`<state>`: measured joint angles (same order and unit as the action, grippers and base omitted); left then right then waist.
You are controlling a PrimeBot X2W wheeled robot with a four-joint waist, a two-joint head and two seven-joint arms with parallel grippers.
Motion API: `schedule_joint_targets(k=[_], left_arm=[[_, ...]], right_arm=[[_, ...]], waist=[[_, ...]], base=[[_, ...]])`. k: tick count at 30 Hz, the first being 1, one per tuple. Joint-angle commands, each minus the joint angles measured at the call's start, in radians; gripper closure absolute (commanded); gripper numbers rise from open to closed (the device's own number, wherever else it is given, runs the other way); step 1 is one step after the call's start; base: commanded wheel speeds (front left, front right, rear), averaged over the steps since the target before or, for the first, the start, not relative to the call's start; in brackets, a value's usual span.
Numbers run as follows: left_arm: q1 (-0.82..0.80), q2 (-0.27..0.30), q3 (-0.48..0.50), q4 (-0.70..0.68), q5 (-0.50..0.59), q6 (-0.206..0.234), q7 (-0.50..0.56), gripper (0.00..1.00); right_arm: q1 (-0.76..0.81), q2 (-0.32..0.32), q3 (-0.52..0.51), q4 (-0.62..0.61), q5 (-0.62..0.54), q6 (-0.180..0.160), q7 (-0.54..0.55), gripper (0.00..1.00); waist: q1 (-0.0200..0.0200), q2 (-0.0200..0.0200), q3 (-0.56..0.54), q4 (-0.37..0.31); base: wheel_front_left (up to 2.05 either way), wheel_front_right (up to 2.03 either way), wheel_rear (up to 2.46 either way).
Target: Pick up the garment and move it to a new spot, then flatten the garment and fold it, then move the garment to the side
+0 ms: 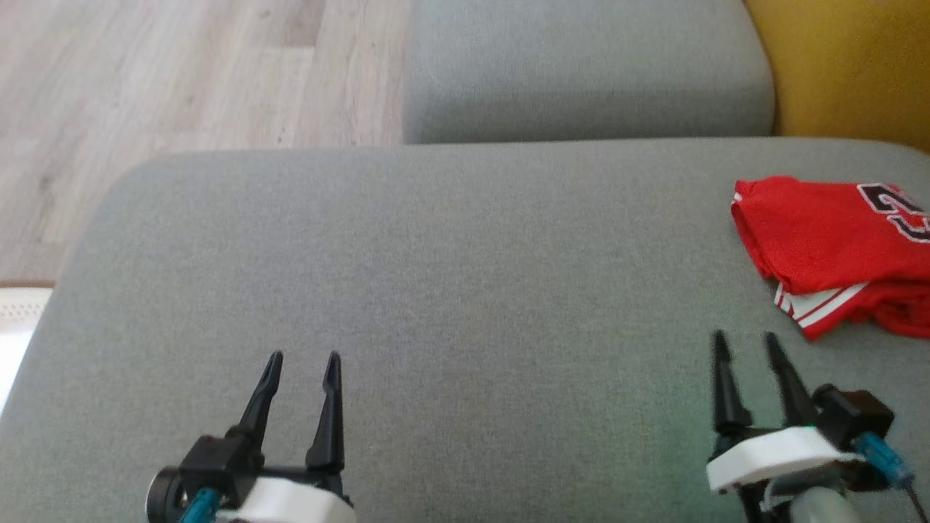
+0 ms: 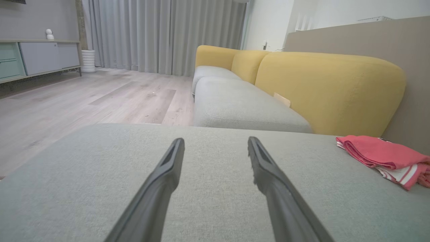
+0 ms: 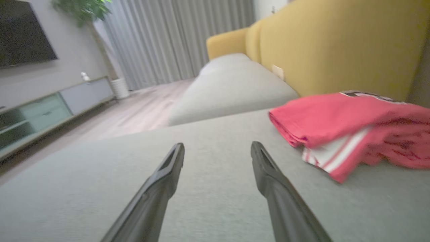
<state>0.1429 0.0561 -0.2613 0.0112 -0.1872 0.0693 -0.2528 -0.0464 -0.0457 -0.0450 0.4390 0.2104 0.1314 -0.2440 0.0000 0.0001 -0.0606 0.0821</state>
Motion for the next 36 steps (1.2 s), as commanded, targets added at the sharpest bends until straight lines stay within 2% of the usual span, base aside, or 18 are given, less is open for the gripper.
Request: schedule_joint_targets(k=[1, 4, 8, 22, 23, 27, 36], left_arm=[[-0.023, -0.006, 0.041, -0.027, 0.011, 0.001, -0.009, 0.0], [-0.003, -0.006, 0.053, -0.02, 0.018, 0.014, -0.009, 0.0], [0.019, -0.006, 0.067, -0.012, 0.022, 0.019, -0.009, 0.0], [0.039, -0.006, 0.082, -0.026, 0.024, 0.001, -0.009, 0.0], [0.079, 0.001, 0.049, 0.012, 0.012, 0.002, 0.0, 1.0], [0.097, 0.001, 0.046, 0.069, -0.004, 0.0, 0.007, 1.0], [0.073, 0.008, 0.061, 0.079, -0.116, -0.013, 0.026, 1.0]], right_arm=[[-0.015, -0.008, 0.066, -0.079, 0.016, -0.001, -0.016, 0.0], [0.048, -0.007, 0.101, -0.193, 0.029, -0.001, -0.017, 0.0], [0.12, -0.015, 0.143, -0.267, 0.029, -0.001, -0.017, 0.0], [0.172, -0.041, 0.167, -0.284, 0.043, -0.001, -0.018, 0.0], [0.205, -0.021, 0.141, -0.248, 0.036, 0.0, -0.004, 1.0], [0.221, -0.015, 0.14, -0.192, 0.051, 0.0, 0.001, 1.0], [0.2, -0.016, 0.127, -0.192, 0.152, 0.0, 0.025, 1.0]], waist=[[0.0, -0.0001, -0.019, 0.004], [0.0, -0.0001, -0.037, 0.001], [0.0, -0.0001, -0.058, -0.003], [0.0, -0.0001, -0.082, -0.02], [0.0, -0.0001, -0.082, -0.021], [0.0, -0.0001, -0.08, -0.022], [0.0, -0.0001, -0.07, -0.026]], base=[[0.0, 0.0, 0.0], [0.0, 0.0, 0.0], [0.0, 0.0, 0.0], [0.0, 0.0, 0.0], [0.0, 0.0, 0.0], [0.0, 0.0, 0.0], [0.0, 0.0, 0.0]])
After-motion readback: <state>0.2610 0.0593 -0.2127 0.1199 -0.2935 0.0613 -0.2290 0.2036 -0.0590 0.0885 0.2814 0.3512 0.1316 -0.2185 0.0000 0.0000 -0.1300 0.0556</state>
